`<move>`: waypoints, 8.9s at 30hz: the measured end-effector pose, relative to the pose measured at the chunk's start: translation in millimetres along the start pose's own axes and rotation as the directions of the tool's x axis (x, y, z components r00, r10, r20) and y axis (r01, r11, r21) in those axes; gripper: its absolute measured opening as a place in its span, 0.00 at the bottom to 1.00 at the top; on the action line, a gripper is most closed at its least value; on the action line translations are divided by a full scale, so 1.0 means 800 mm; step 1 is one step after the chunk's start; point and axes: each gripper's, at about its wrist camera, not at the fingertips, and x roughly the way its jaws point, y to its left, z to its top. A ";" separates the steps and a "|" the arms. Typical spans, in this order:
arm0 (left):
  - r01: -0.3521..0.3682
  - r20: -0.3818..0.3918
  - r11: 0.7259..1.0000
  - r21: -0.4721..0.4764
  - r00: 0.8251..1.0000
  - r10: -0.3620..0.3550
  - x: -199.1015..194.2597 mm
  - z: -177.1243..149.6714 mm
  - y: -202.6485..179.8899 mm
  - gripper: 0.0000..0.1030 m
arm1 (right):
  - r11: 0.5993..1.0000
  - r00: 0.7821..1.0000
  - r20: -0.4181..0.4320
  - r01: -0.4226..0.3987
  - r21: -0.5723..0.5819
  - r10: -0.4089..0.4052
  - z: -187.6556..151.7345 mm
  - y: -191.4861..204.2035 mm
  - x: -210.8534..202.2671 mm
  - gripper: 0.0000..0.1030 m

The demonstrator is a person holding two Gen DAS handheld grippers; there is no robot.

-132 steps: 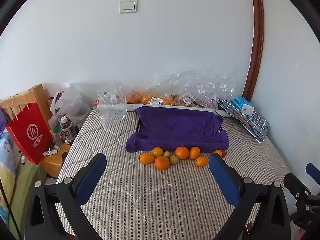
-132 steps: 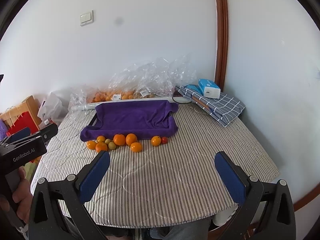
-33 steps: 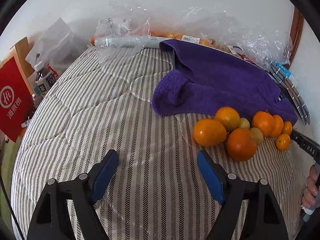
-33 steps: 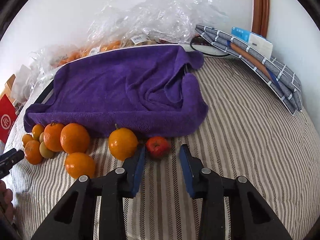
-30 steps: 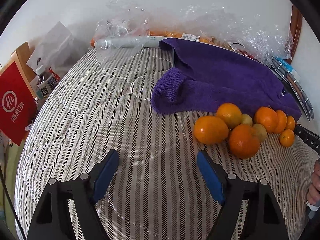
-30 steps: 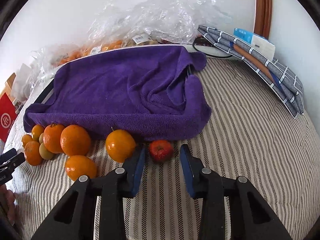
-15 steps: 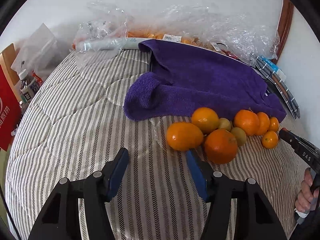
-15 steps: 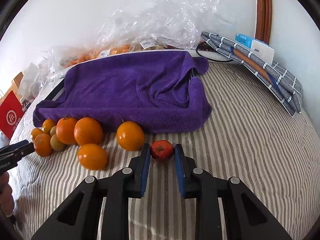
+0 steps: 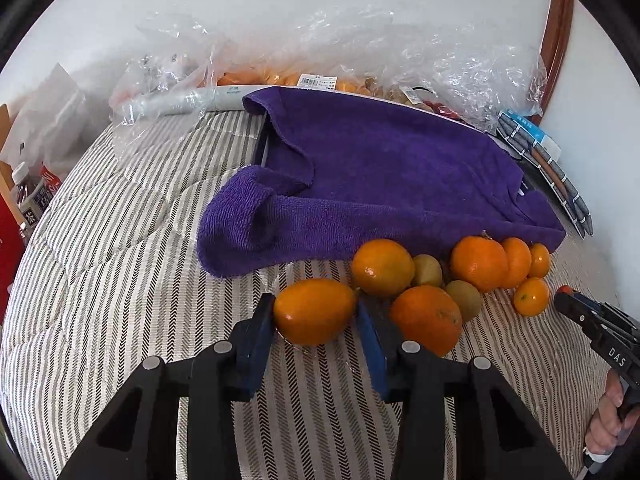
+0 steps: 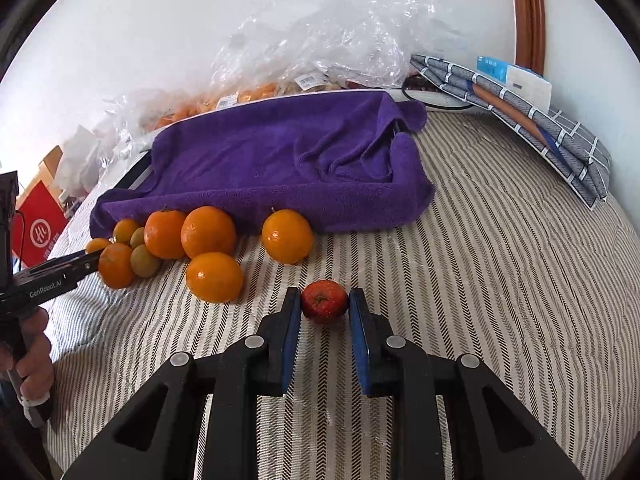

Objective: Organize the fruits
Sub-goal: 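Grasp the oval orange with the left tool and lift it, then carry the oval orange and the red fruit over the purple towel with both tools, then open both tools to set the fruits down on the purple towel, then grasp a round orange beside the towel with the right tool while the left tool withdraws, then grasp the large orange with the left tool, then carry the large orange and the round orange over the purple towel with both tools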

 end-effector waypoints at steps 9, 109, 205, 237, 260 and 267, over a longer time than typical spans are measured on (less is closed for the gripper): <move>-0.009 0.068 0.999 -0.036 0.998 0.012 -0.018 -0.008 0.006 0.38 | 0.999 0.999 0.035 -0.036 0.014 0.035 -0.002 -0.004 -0.007 0.24; 0.005 0.021 0.995 -0.100 1.000 -0.003 0.080 0.116 -0.035 0.38 | 1.000 0.999 0.038 0.015 0.005 -0.015 0.139 -0.005 0.110 0.24; 0.162 -0.015 0.984 0.072 0.987 -0.161 -0.003 -0.013 -0.054 0.49 | 0.999 0.996 0.074 -0.043 0.022 0.041 0.008 -0.006 -0.010 0.31; 0.077 0.192 0.992 -0.097 0.980 -0.057 -0.039 -0.004 -0.005 0.39 | 0.990 0.988 0.144 -0.069 0.121 0.051 0.005 -0.029 -0.022 0.31; 0.054 0.246 0.988 -0.142 0.969 -0.017 -0.060 0.014 0.008 0.39 | 0.987 0.975 0.221 -0.057 0.153 0.022 0.033 -0.035 -0.038 0.31; 0.094 0.269 0.977 -0.193 0.962 -0.039 -0.071 0.058 0.023 0.39 | 0.993 0.959 0.280 -0.078 0.089 0.050 0.086 -0.016 -0.041 0.31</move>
